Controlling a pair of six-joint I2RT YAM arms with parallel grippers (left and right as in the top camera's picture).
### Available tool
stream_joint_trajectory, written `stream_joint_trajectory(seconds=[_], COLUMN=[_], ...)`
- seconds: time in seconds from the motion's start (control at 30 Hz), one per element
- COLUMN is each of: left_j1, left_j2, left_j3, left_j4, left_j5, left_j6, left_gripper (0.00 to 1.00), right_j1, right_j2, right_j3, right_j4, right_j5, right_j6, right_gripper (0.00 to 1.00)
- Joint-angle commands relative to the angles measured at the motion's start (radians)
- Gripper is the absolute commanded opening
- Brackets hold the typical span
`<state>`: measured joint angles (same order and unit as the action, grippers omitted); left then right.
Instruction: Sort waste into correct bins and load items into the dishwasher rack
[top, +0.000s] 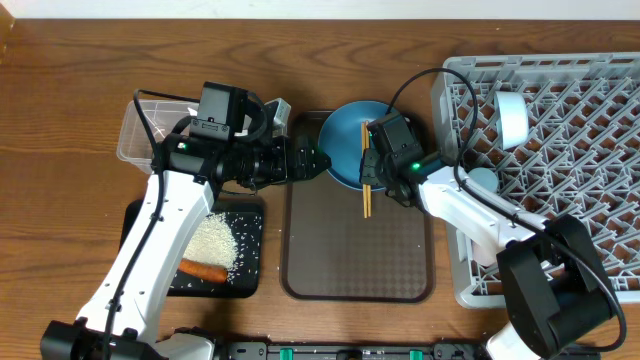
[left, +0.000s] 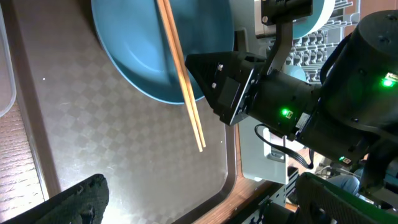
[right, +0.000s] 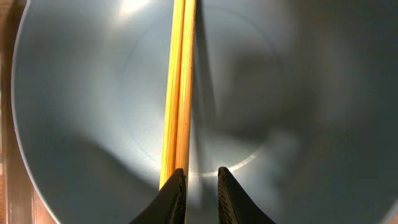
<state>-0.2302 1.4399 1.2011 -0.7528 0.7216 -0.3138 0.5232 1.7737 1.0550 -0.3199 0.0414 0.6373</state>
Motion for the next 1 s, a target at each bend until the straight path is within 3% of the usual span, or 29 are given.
stream_joint_trajectory(seconds=[0.0, 0.97], left_j1=[0.003, 0.003], left_j2=[-0.010, -0.010], left_j3=[0.006, 0.006], left_j4=[-0.001, -0.002], left_j5=[-0.009, -0.009], left_j6=[0.010, 0.009], left_gripper=[0.98, 0.98], right_j1=[0.015, 0.039], right_j2=[0.013, 0.013], right_j3=[-0.018, -0.035], right_j4=[0.003, 0.032], right_j5=[0.010, 0.016], right_j6=[0.024, 0.024], right_gripper=[0.18, 0.17])
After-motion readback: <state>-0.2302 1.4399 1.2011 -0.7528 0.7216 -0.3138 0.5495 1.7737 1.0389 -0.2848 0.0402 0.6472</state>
